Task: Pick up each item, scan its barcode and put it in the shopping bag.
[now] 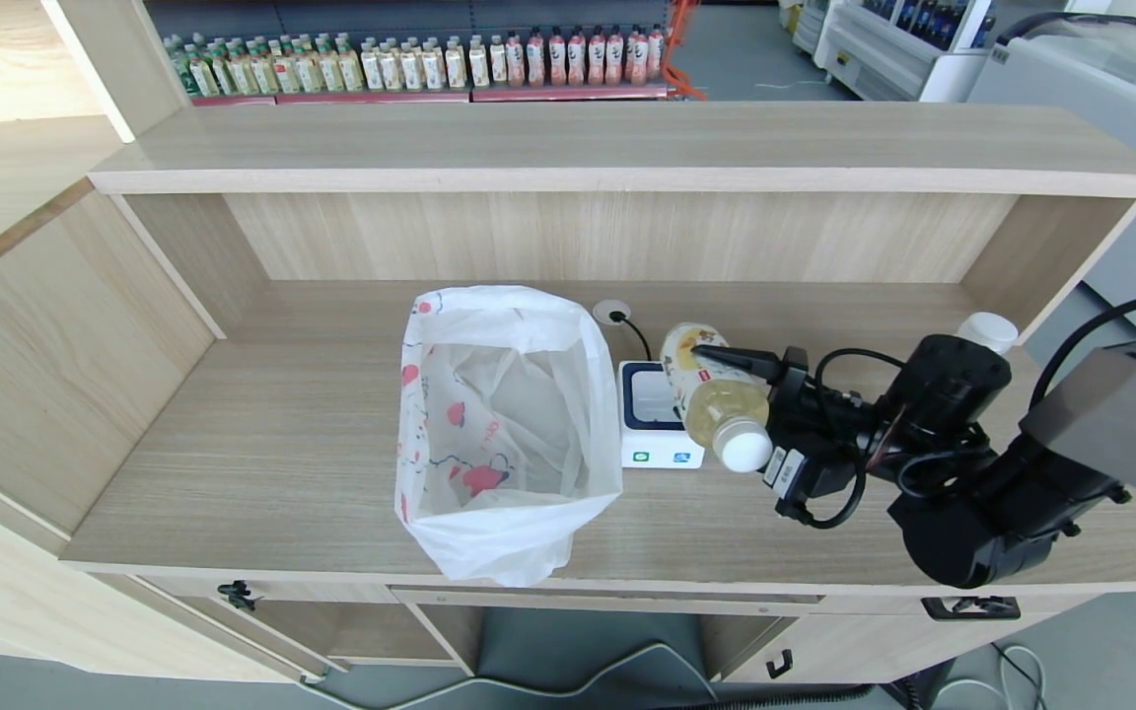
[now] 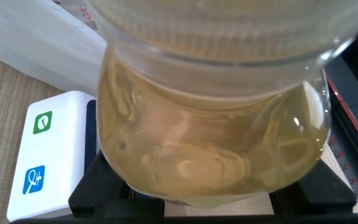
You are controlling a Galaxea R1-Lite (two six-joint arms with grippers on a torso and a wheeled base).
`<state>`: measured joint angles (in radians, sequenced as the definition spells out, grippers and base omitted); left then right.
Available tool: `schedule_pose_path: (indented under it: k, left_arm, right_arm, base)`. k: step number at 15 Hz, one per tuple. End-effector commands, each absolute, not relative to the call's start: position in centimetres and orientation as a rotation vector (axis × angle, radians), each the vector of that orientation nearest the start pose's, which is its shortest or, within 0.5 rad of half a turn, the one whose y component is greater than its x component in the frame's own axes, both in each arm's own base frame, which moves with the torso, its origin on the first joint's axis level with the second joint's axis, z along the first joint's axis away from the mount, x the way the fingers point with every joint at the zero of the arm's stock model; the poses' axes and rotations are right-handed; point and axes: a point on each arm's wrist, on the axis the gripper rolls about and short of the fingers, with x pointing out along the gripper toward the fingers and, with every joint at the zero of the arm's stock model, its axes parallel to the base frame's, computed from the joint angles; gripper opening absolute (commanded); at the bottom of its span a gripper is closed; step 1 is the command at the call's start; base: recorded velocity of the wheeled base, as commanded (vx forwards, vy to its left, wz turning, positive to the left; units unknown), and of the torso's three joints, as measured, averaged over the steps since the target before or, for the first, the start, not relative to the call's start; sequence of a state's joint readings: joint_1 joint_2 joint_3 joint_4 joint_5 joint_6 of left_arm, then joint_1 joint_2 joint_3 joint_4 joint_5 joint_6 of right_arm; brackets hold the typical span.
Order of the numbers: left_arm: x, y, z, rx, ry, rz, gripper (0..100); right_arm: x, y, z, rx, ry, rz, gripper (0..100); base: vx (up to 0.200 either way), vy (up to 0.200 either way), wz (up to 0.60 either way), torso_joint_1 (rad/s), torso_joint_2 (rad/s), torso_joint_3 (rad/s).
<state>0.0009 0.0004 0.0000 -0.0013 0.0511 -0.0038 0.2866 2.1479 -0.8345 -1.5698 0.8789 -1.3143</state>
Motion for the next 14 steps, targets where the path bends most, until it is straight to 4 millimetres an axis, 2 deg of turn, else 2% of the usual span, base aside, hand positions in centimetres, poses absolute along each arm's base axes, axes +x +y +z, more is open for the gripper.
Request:
schedule_pose_path:
  k: [1, 12, 14]
  left_arm:
    - [-2.3, 0.1, 7.6, -0.005, -0.002, 0.054, 100]
    - [-2.3, 0.1, 7.6, -0.005, -0.002, 0.054, 100]
    - [-2.3, 0.1, 7.6, -0.005, -0.002, 0.052, 100]
  right_arm:
    - [35.3, 12.3, 12.4, -1.223, -0.985, 0.820, 0]
    - [34.8, 13.7, 12.2, -1.178, -0.986, 0.867, 0]
    - [31.3, 14.6, 16.1, -1.052, -0.994, 0.893, 0]
  base:
    - [0.000, 0.000, 0.00, 0.000, 0.00, 0.000]
    - [0.000, 0.000, 0.00, 0.000, 0.00, 0.000]
    - [0.000, 0.000, 0.00, 0.000, 0.00, 0.000]
